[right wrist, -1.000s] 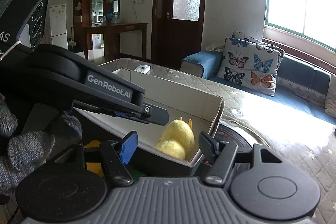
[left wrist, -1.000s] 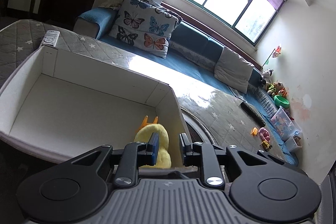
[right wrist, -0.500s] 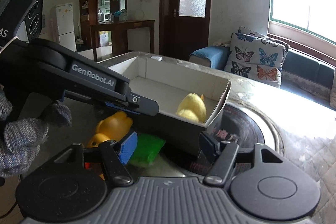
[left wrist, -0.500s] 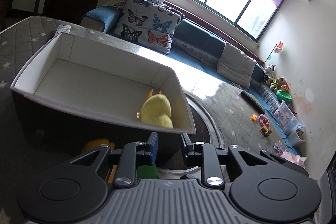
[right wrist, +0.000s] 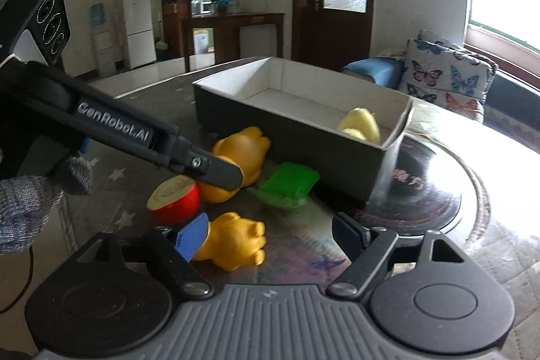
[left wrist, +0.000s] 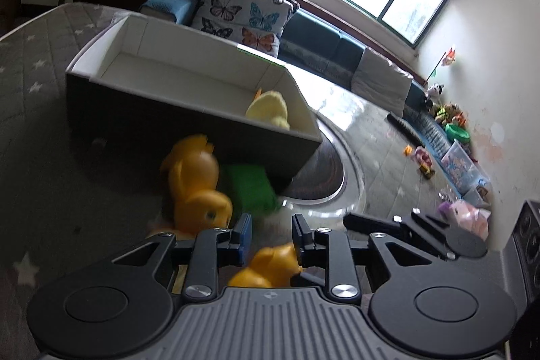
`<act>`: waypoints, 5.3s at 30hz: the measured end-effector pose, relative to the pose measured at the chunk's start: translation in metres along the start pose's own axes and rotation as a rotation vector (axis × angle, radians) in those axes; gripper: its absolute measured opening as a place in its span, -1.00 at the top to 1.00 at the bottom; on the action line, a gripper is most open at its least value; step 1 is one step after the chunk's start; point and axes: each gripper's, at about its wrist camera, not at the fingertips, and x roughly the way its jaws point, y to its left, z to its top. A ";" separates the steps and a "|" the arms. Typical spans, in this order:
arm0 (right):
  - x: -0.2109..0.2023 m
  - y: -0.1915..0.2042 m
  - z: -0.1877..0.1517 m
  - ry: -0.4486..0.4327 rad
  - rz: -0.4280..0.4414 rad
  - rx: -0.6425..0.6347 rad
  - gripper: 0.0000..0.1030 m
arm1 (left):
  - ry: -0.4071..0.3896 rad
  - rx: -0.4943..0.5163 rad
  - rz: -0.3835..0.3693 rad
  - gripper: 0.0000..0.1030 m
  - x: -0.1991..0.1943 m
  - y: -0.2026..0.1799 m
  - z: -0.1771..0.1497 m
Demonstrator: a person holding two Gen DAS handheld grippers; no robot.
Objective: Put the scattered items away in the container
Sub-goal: 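Move the right tool to the yellow rubber duck and grasp it, then lift the yellow rubber duck over the box and lower it inside, then open the right gripper to drop the duck and withdraw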
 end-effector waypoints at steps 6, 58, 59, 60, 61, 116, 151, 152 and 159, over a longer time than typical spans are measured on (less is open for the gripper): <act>0.006 0.014 -0.005 0.021 0.034 -0.020 -0.62 | 0.010 0.018 0.011 0.40 -0.011 0.000 -0.016; 0.010 0.017 0.004 -0.015 -0.045 -0.084 -0.38 | 0.058 0.021 -0.016 0.25 0.020 -0.016 0.000; 0.009 0.016 0.006 -0.021 -0.049 -0.087 -0.38 | 0.048 0.026 -0.018 0.25 0.019 -0.017 0.004; 0.009 0.014 0.010 -0.030 -0.053 -0.090 -0.38 | 0.038 0.031 -0.019 0.25 0.019 -0.018 0.008; 0.009 0.013 0.014 -0.039 -0.058 -0.093 -0.38 | 0.028 0.036 -0.019 0.25 0.018 -0.018 0.013; 0.173 -0.058 0.120 0.120 0.018 0.002 -0.42 | 0.195 -0.083 0.025 0.25 0.134 0.084 0.154; 0.108 -0.035 0.110 0.000 -0.031 -0.019 -0.52 | 0.095 -0.042 0.076 0.24 0.102 0.063 0.147; 0.107 -0.034 0.110 -0.001 -0.031 -0.018 -0.52 | 0.094 -0.040 0.075 0.24 0.101 0.062 0.147; 0.091 -0.030 0.104 -0.025 -0.039 -0.006 -0.52 | 0.064 -0.023 0.074 0.25 0.087 0.052 0.141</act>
